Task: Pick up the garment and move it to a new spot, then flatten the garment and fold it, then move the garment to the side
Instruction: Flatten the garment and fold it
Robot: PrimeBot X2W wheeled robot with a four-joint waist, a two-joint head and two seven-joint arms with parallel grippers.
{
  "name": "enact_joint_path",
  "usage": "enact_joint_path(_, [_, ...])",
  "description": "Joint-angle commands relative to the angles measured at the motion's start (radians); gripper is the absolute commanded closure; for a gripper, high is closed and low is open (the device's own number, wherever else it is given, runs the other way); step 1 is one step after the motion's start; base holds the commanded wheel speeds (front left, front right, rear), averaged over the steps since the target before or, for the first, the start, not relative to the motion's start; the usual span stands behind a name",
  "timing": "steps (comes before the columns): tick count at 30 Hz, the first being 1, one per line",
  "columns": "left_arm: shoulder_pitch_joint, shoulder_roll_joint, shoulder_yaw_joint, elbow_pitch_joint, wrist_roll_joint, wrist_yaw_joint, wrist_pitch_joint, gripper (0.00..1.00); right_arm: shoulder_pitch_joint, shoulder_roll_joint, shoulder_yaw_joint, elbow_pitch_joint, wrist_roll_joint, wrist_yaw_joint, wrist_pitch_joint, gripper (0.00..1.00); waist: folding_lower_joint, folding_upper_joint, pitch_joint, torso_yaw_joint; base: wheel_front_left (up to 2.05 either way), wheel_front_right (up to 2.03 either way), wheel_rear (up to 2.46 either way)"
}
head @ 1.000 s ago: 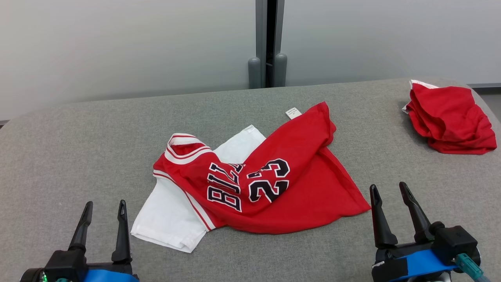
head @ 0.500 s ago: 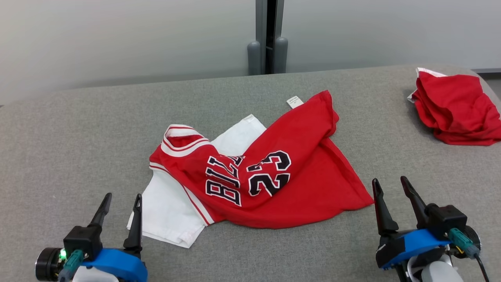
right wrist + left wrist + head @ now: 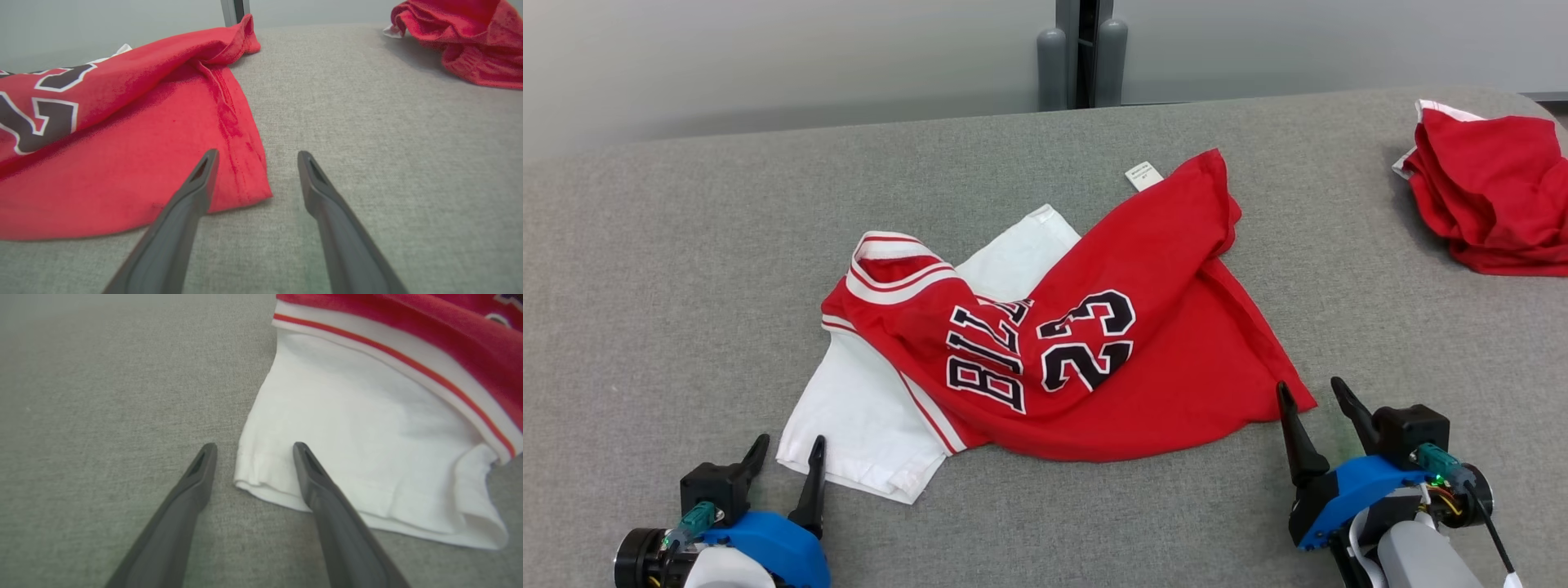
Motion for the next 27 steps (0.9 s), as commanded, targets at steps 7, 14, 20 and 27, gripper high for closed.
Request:
enact_joint_path(7, [-0.030,-0.012,-0.023,0.113,-0.025,-0.005,0.020,0.00,-0.059,0.003,0.035,0.115,0.019,-0.001,-0.010,0.00,-0.0002,0.0000,0.020,0.013,0.00,0.00,0.00])
enact_joint_path(14, [-0.046,-0.033,-0.058,0.175,-0.050,-0.010,0.055,0.07,-0.079,0.009,0.082,0.187,0.054,0.000,-0.007,0.83,-0.0002,0.0000,0.020,0.022,0.00,0.00,0.00])
enact_joint_path(20, [-0.051,-0.027,-0.081,0.186,-0.072,-0.012,0.037,1.00,-0.089,-0.006,0.092,0.185,0.072,-0.001,-0.021,1.00,-0.0002,0.0000,0.004,0.019,0.00,0.00,0.00])
enact_joint_path(27, [-0.023,-0.022,-0.070,0.119,-0.104,-0.012,-0.003,1.00,-0.028,-0.008,0.079,0.131,0.073,-0.001,-0.027,1.00,-0.0002,0.0000,-0.044,0.016,0.00,0.00,0.00])
